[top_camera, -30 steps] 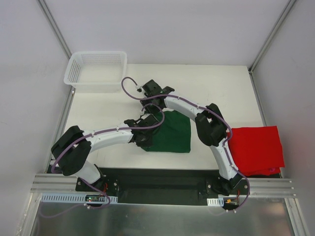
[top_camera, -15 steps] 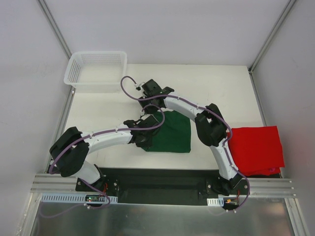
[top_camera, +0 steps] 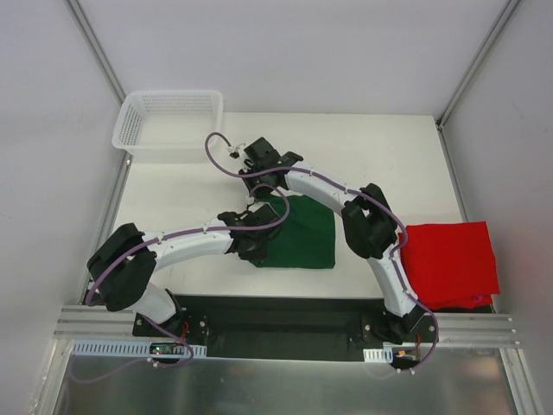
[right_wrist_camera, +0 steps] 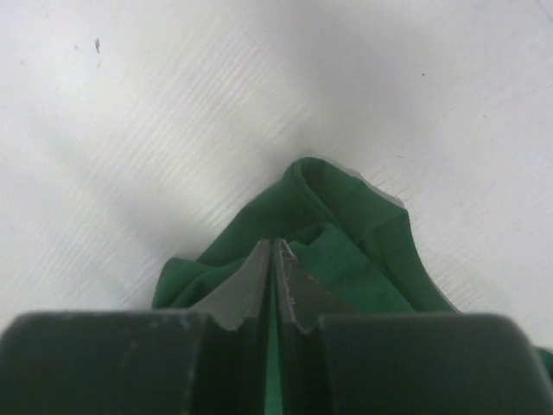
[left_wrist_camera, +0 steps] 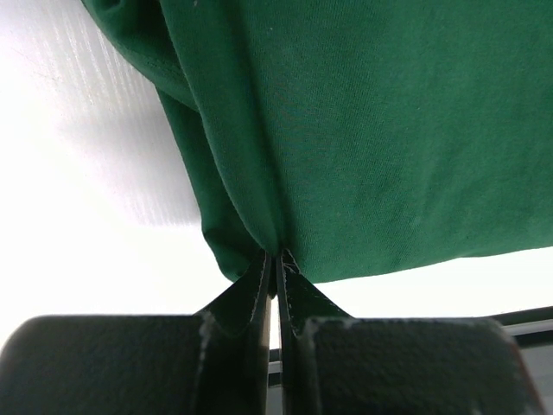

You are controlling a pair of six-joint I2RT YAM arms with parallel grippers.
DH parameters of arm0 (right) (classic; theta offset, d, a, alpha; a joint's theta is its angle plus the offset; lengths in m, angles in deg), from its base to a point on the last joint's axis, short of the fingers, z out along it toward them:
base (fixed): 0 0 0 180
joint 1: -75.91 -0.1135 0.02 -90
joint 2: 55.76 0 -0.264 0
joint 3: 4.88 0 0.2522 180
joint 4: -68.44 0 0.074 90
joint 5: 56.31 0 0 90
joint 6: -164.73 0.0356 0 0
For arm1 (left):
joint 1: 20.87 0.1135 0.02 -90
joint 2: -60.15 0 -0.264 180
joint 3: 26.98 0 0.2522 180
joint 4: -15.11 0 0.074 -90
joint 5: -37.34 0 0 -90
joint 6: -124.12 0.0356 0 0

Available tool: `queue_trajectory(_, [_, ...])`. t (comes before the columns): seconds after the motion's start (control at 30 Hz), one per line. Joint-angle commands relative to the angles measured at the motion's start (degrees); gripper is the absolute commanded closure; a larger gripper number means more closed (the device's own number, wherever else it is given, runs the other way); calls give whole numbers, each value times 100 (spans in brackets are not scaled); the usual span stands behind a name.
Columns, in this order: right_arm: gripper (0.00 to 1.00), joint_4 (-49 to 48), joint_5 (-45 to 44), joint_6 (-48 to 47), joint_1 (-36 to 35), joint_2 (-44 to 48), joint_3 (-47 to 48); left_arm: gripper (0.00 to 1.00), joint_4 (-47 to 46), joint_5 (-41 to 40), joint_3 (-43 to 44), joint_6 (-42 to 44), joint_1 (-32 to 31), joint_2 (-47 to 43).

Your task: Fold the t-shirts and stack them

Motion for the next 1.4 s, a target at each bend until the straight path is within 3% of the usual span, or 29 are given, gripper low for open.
queue_trajectory(0.0, [97, 32, 84, -8, -120, -104, 360, 100, 112, -35, 0, 27, -82, -6])
queue_trajectory(0.2, [99, 199, 22, -52, -129, -271, 554, 100, 192, -70, -79, -26, -99, -146])
queue_trajectory(0.23, [95, 251, 13, -69, -129, -262, 563, 100, 200, -87, -97, -35, -99, -181])
queue_trajectory(0.33, [57, 243, -153, -113, -129, -175, 484, 100, 236, -114, -88, -35, -99, -191])
queue_trajectory(0.43, [41, 252, -364, -184, -129, -87, 387, 100, 236, -96, -53, -17, -99, -129])
queue_trajectory(0.5, [49, 287, -400, -227, -138, -78, 369, 100, 244, -96, -44, -17, -108, -103])
queue_trajectory(0.53, [62, 287, -391, -228, -138, -87, 361, 100, 236, -96, -18, -9, -108, -85])
queue_trajectory(0.6, [75, 313, -277, -228, -138, -130, 378, 100, 244, -105, 0, 0, -117, -59])
queue_trajectory(0.8, [78, 471, -136, -228, -164, -262, 378, 100, 262, -123, 52, 27, -135, -15])
queue_trajectory(0.93, [97, 498, -198, -272, -164, -306, 405, 100, 262, -149, 79, 35, -152, 3])
queue_trajectory(1.37, [99, 621, -461, -386, -138, -552, 1055, 100, 411, -193, -114, -123, -205, -287])
